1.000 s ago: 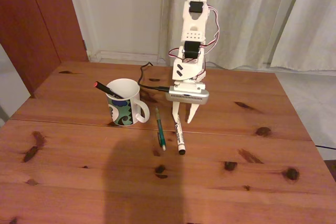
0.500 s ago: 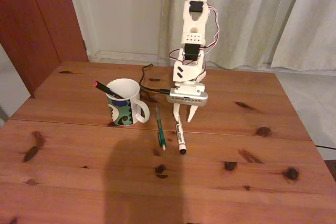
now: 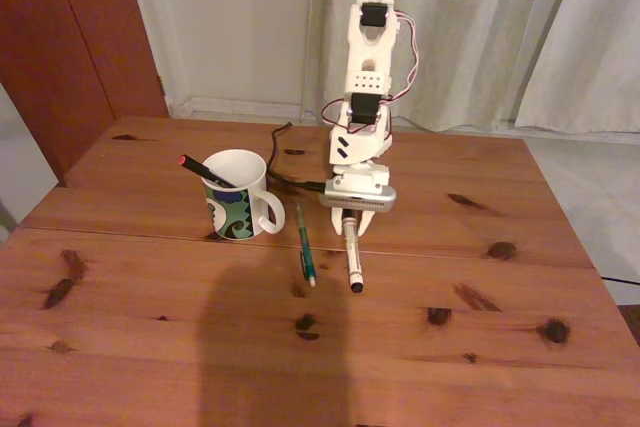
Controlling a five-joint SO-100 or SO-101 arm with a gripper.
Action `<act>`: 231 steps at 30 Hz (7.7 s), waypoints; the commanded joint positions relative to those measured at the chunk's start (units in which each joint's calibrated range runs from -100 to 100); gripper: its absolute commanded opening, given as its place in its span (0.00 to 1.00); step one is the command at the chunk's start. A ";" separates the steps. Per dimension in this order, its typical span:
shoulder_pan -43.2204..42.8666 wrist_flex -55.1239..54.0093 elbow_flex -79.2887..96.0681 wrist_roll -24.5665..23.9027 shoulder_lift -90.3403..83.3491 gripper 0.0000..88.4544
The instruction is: Clean up the desk and place the pens and markers into the cup
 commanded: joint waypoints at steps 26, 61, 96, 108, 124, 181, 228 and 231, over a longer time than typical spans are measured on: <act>1.42 -0.94 -8.88 -4.37 -17.27 0.01; 17.90 -54.36 3.38 -16.62 -20.67 0.01; 28.36 -57.55 11.40 -7.82 -15.29 0.01; 28.20 -57.37 11.50 -8.09 -15.29 0.01; 31.25 -57.37 11.50 -7.82 -14.87 0.01; 17.58 -24.34 -1.31 -7.88 -30.35 0.02; 4.87 29.51 -22.86 3.12 -12.64 0.25; 4.87 26.50 -23.40 3.23 -9.58 0.25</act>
